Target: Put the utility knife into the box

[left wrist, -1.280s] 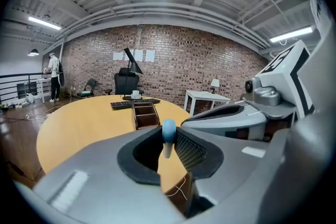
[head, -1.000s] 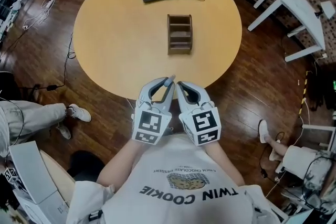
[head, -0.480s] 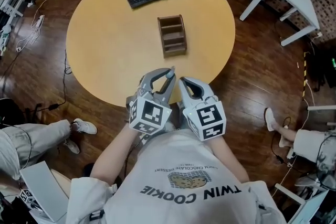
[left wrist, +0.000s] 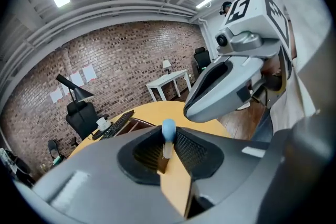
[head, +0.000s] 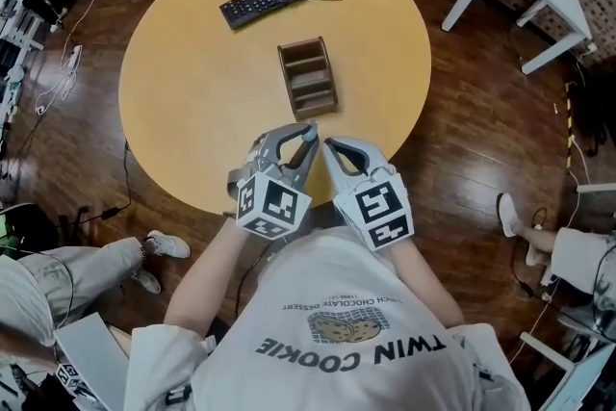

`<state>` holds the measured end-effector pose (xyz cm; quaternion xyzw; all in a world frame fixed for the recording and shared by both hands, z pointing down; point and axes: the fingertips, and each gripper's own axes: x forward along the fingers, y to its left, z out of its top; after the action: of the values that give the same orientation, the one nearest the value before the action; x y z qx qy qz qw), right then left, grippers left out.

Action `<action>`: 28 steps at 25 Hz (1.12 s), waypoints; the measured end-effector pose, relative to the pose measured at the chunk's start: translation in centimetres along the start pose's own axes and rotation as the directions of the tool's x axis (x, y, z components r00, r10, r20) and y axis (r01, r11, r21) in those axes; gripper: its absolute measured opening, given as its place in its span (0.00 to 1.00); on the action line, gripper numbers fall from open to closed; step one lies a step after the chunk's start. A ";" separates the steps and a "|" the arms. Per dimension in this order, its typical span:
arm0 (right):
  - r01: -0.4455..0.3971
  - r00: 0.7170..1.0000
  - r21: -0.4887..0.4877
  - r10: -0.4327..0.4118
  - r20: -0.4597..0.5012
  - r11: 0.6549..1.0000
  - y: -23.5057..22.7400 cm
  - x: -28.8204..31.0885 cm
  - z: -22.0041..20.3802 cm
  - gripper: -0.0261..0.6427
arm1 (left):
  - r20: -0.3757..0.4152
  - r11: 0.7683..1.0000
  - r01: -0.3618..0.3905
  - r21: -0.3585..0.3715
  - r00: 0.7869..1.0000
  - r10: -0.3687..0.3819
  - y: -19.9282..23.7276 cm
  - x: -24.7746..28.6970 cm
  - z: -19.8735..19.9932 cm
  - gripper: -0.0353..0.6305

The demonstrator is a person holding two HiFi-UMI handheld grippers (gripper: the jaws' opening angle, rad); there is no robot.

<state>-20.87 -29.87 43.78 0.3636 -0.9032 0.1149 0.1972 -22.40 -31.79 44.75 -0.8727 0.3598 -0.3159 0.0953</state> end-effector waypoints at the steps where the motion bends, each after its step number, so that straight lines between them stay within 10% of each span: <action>1: -0.008 1.000 -0.002 0.008 -0.005 1.000 -0.2 0.2 -0.1 0.04 | -0.004 1.000 0.004 0.014 1.000 -0.004 0.1 0.4 -0.2 0.16; 28: -0.012 0.996 0.054 0.017 -0.082 0.998 -5.9 3.6 -1.4 0.04 | -0.056 0.976 0.075 0.204 0.996 -0.065 2.0 8.2 -3.4 0.16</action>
<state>-18.70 -35.75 46.99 0.3570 -0.8935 0.1555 0.2238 -21.26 -38.66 50.58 -0.8623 0.2964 -0.3759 0.1653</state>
